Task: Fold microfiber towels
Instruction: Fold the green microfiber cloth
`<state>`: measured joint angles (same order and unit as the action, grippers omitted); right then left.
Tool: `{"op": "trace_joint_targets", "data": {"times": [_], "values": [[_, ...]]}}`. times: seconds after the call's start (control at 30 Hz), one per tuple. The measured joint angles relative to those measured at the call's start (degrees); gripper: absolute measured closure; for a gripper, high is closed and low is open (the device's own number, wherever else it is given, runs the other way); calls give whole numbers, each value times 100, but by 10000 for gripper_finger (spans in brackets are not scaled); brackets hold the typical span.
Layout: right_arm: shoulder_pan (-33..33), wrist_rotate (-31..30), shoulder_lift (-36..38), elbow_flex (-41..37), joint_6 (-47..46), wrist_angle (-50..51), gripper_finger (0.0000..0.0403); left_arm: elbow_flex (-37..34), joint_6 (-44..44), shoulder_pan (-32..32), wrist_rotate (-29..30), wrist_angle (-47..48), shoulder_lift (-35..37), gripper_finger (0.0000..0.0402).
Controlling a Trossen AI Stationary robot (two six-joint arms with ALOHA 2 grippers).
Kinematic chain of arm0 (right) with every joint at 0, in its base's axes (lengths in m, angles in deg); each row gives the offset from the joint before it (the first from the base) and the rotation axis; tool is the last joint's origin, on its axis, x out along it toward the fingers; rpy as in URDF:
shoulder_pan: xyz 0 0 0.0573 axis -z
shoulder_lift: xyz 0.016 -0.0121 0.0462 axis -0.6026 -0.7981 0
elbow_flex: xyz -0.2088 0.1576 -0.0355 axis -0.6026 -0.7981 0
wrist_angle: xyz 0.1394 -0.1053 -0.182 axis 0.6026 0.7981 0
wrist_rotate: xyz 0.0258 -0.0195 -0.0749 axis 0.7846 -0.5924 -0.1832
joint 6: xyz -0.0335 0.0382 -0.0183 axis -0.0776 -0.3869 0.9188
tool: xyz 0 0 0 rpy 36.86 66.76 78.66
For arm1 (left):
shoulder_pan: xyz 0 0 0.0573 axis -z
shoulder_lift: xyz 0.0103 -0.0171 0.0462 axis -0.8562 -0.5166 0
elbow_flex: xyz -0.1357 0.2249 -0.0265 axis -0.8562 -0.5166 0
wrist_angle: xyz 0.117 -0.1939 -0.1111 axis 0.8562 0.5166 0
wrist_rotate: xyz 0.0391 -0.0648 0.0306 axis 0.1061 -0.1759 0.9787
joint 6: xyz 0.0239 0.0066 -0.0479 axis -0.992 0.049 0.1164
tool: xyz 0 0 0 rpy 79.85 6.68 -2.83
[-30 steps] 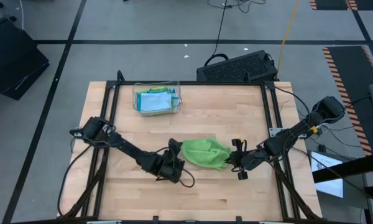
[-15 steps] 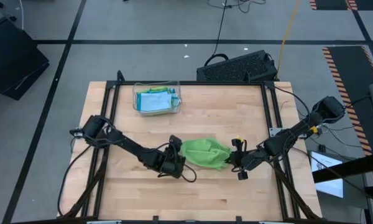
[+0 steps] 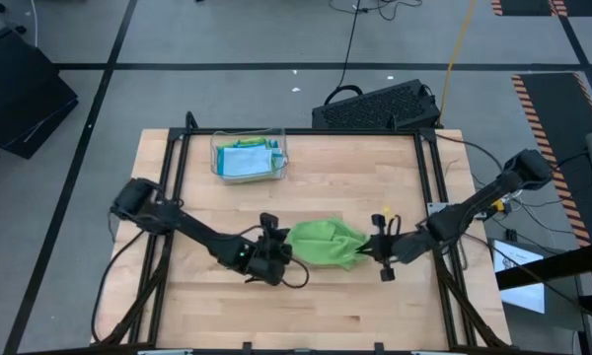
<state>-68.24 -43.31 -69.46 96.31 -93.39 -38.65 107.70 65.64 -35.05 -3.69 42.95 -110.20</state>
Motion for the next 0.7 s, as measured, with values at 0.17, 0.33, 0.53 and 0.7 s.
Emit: {"op": "trace_joint_targets", "data": {"times": [0.17, 0.33, 0.53, 0.7], "values": [[-6, -358, 1057, 0, 487, -86, 399, 5, 1191, 165, 50, -40, 1103, 389], [-5, -1321, 1900, 148, 1106, -599, 399, 8, 1577, 495, 42, -511, 1949, 396], [-143, -1525, 1745, 1251, 1631, -505, 399, 452, 657, 1048, 26, -992, 2157, 398], [-466, -1547, 843, 2724, 1825, 345, 399, 1314, 493, 1408, 32, -610, 2087, 394]]}}
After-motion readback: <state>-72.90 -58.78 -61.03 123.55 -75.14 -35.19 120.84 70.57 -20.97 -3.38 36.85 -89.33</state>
